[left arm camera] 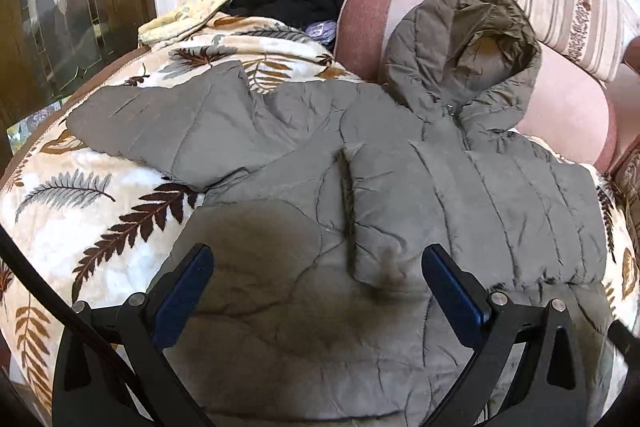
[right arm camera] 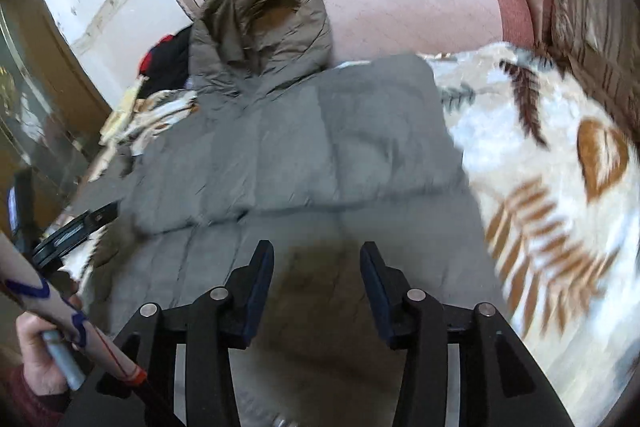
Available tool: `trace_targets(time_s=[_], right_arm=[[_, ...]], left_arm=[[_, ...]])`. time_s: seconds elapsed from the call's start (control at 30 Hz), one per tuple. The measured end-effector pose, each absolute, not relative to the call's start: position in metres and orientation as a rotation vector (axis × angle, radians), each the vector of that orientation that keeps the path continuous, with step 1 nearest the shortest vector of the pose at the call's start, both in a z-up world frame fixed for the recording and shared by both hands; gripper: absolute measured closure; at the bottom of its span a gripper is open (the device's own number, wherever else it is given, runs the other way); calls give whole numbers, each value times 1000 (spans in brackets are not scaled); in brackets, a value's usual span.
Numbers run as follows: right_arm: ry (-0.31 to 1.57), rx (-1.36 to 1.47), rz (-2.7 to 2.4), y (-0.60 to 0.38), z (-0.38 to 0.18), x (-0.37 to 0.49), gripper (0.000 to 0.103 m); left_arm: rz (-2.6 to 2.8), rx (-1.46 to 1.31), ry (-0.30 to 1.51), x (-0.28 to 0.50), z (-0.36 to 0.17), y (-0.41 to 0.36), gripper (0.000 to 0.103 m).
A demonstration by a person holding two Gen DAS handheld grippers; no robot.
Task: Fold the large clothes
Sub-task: 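Fold the held sleeve across the jacket body and open the right tool, then grasp the other sleeve cuff with the left tool and lift it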
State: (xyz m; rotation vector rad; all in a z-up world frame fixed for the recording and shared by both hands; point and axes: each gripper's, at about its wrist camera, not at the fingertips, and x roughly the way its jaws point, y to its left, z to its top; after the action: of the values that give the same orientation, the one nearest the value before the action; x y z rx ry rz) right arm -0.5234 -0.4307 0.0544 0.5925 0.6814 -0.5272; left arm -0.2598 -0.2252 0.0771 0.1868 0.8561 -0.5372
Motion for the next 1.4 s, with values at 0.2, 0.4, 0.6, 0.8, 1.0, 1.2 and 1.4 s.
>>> trace_targets(time_s=[0.2, 0.4, 0.6, 0.8, 1.0, 1.2, 1.4], right_arm=[[672, 568, -445, -401, 63, -502, 54], [651, 539, -366, -369, 67, -498, 54], [700, 457, -357, -338, 41, -512, 54], [814, 353, -296, -318, 20, -491, 54], [726, 446, -277, -332, 34, -507, 54], [660, 484, -347, -360, 45, -508, 53], [678, 583, -339, -380, 34, -509, 53]], left_arm=[[-569, 157, 799, -289, 90, -217, 0], [-561, 191, 790, -327, 98, -196, 0], [-564, 197, 773, -359, 122, -163, 0], [-547, 225, 774, -372, 144, -161, 0], [-559, 237, 782, -370, 156, -166, 0], [-534, 151, 788, -325, 192, -139, 0], [-451, 77, 826, -249, 218, -103, 0]])
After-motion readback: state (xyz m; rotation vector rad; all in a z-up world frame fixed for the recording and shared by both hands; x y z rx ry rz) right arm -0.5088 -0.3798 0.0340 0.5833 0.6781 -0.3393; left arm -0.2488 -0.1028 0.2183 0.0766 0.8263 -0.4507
